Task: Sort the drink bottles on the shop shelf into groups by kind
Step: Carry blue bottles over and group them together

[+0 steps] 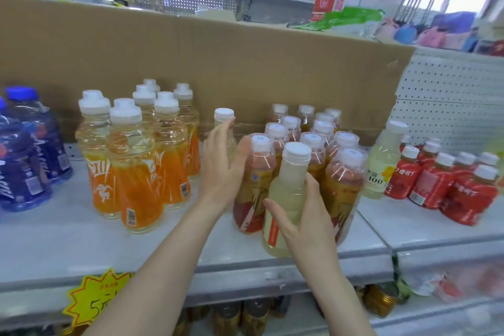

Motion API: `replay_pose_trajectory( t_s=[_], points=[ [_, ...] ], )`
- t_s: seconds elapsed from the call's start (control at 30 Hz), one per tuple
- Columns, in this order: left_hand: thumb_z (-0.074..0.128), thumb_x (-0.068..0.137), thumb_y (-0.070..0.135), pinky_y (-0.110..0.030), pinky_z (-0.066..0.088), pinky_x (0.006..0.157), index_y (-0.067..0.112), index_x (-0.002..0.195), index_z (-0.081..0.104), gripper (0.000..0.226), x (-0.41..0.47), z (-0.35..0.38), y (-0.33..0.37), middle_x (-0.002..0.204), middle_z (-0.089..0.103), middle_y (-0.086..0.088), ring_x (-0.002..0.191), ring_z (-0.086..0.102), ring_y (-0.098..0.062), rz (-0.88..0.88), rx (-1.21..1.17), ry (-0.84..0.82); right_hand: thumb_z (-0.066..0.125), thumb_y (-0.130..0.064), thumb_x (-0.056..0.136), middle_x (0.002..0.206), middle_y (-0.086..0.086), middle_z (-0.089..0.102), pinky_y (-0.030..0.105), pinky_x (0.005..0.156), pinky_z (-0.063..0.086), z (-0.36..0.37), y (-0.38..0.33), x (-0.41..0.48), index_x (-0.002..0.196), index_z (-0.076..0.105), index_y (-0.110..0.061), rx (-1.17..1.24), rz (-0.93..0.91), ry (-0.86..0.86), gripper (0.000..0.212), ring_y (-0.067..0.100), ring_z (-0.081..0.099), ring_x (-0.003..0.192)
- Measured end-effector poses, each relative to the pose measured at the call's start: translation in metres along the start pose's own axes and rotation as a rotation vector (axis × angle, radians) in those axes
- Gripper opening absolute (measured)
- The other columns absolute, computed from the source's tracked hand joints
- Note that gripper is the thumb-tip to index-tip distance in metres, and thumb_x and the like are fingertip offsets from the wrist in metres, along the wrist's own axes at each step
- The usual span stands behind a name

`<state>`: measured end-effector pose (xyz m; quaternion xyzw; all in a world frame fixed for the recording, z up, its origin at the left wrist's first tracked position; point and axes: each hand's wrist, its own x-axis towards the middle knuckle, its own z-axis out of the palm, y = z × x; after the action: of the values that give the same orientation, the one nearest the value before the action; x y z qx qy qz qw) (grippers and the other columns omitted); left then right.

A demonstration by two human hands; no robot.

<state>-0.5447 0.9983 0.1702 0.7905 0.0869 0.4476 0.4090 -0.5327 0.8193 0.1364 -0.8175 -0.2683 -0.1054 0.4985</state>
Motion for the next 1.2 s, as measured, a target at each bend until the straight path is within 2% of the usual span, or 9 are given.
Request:
replay_pose_trajectory(
  t_s=[0.07,0.2,0.57,0.63,0.8,0.9,0.97,1.07,1.2],
  points=[
    [0.038,0.099,0.058,-0.041,0.029,0.117,0.02,0.154,0.029,0.067,0.015,-0.002,-0.014,0.156,0.037,-0.001,0.144,0.033,-0.018,-0.137,0.031,0.056,0.071,-0.054,0.083,0.133,-0.017,0.053,0.034,0.101,0.049,0.001,-0.002,-0.001,0.146,0.03,-0.04,0.008,0.016,0.007,0.076,0.005,0.055,0.118],
    [0.054,0.097,0.047,-0.048,0.03,0.117,0.018,0.158,0.018,0.076,0.034,0.0,-0.039,0.162,0.029,-0.006,0.146,0.032,-0.027,-0.362,0.072,-0.089,0.076,-0.047,0.083,0.132,-0.017,0.053,0.03,0.096,0.047,0.005,-0.003,-0.007,0.145,0.021,-0.045,0.013,0.047,0.008,0.083,0.006,0.055,0.115],
    [0.052,0.1,0.043,-0.029,0.037,0.097,0.019,0.148,0.034,0.057,-0.025,-0.033,-0.022,0.144,0.039,-0.006,0.12,0.043,-0.012,-0.124,0.194,0.002,0.074,-0.042,0.086,0.125,-0.015,0.056,0.034,0.092,0.051,0.013,-0.003,-0.014,0.143,0.021,-0.041,0.038,0.066,0.045,0.077,0.01,0.059,0.111],
    [0.053,0.098,0.045,-0.035,0.044,0.097,0.019,0.145,0.038,0.055,-0.038,-0.046,-0.011,0.133,0.049,-0.005,0.117,0.049,-0.017,-0.055,0.155,0.076,0.074,-0.042,0.086,0.121,-0.016,0.058,0.038,0.094,0.052,0.013,-0.007,-0.012,0.143,0.025,-0.039,0.047,0.072,0.075,0.075,0.01,0.06,0.109],
    [0.051,0.097,0.054,-0.034,0.046,0.091,0.022,0.14,0.045,0.054,-0.056,-0.083,0.024,0.129,0.059,0.008,0.111,0.058,-0.013,0.005,0.004,0.101,0.073,-0.047,0.086,0.108,-0.03,0.057,0.02,0.089,0.047,-0.008,-0.023,-0.017,0.143,0.033,-0.038,0.113,0.072,0.179,0.07,-0.016,0.055,0.097],
    [0.05,0.094,0.055,-0.037,0.053,0.083,0.028,0.127,0.055,0.043,-0.07,-0.089,0.041,0.109,0.068,0.015,0.099,0.065,-0.007,-0.053,-0.186,0.015,0.072,-0.05,0.087,0.108,-0.027,0.064,0.033,0.093,0.053,-0.03,-0.023,-0.027,0.139,0.037,-0.041,0.19,0.057,0.241,0.063,-0.007,0.062,0.101],
    [0.052,0.091,0.055,-0.03,0.051,0.077,0.035,0.116,0.058,0.033,-0.083,-0.079,0.05,0.098,0.07,0.022,0.09,0.065,0.001,-0.129,-0.314,-0.067,0.07,-0.048,0.09,0.102,-0.035,0.064,0.028,0.089,0.053,-0.045,-0.016,-0.035,0.142,0.037,-0.039,0.235,0.064,0.264,0.063,-0.008,0.063,0.098],
    [0.053,0.09,0.05,-0.026,0.051,0.072,0.033,0.11,0.061,0.027,-0.107,-0.05,0.061,0.095,0.072,0.015,0.086,0.068,-0.005,-0.197,-0.437,-0.173,0.068,-0.045,0.092,0.1,-0.034,0.065,0.025,0.083,0.053,-0.071,0.005,-0.049,0.142,0.04,-0.037,0.295,0.092,0.275,0.058,-0.006,0.066,0.095],
    [0.054,0.09,0.046,-0.023,0.052,0.067,0.023,0.114,0.063,0.034,-0.143,0.007,0.079,0.095,0.073,0.007,0.084,0.069,-0.01,-0.257,-0.535,-0.247,0.067,-0.052,0.084,0.099,-0.021,0.069,0.036,0.083,0.057,-0.117,0.049,-0.067,0.135,0.047,-0.034,0.34,0.172,0.264,0.058,0.003,0.069,0.092]
  ],
)
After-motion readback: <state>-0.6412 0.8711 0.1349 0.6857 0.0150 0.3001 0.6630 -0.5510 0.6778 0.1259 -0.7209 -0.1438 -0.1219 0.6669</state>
